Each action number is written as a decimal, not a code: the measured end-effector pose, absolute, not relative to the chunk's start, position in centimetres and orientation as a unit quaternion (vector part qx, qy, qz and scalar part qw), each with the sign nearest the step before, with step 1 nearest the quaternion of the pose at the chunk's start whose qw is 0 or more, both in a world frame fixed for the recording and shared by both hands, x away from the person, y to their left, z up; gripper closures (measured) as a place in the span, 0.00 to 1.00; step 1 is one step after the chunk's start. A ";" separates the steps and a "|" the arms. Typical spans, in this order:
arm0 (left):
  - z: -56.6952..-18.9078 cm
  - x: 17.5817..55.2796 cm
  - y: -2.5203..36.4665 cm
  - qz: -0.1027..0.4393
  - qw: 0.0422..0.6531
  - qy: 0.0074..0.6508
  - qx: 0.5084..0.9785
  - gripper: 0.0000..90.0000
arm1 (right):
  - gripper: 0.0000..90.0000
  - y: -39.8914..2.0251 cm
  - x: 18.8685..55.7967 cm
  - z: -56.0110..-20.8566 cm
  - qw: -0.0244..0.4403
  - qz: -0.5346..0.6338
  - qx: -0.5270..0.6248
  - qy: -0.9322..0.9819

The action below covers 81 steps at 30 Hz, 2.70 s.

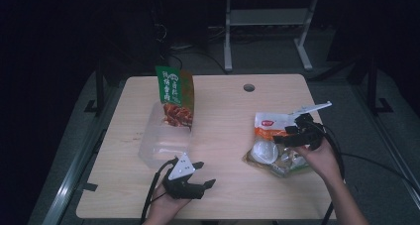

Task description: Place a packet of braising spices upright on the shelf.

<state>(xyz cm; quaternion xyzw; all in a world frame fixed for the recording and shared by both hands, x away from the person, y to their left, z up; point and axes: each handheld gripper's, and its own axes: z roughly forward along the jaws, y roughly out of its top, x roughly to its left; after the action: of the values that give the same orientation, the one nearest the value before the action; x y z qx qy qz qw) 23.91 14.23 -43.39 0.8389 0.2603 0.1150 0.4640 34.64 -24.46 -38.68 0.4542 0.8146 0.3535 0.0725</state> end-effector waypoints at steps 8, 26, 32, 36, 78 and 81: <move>-43.5 23.9 14.0 0.114 0.465 0.260 0.839 0.36 | 0.35 -26.8 33.6 -39.5 0.085 0.335 0.479 0.807; -43.7 23.9 13.8 0.112 0.462 0.258 0.841 0.35 | 0.56 -26.5 35.7 -41.7 0.066 0.337 0.482 0.806; -43.7 24.0 13.8 0.111 0.463 0.260 0.840 0.35 | 0.88 -26.1 36.2 -41.6 0.051 0.364 0.470 0.803; -43.7 24.0 13.7 0.112 0.464 0.260 0.840 0.34 | 0.99 -25.6 36.0 -41.4 0.041 0.371 0.455 0.809; -44.8 26.6 11.1 0.043 0.461 0.269 0.845 0.68 | 1.00 -16.8 30.3 -40.5 -0.020 0.493 0.263 0.829; -44.7 26.4 10.9 0.054 0.459 0.261 0.847 0.79 | 1.00 -16.5 30.4 -40.8 -0.020 0.487 0.262 0.833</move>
<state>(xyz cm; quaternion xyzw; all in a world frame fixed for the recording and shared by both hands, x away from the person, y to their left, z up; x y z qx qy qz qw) 26.35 10.88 -44.74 0.8473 0.2612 0.0545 0.4592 30.38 -16.53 -40.83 0.2624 0.8329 0.4868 -0.0200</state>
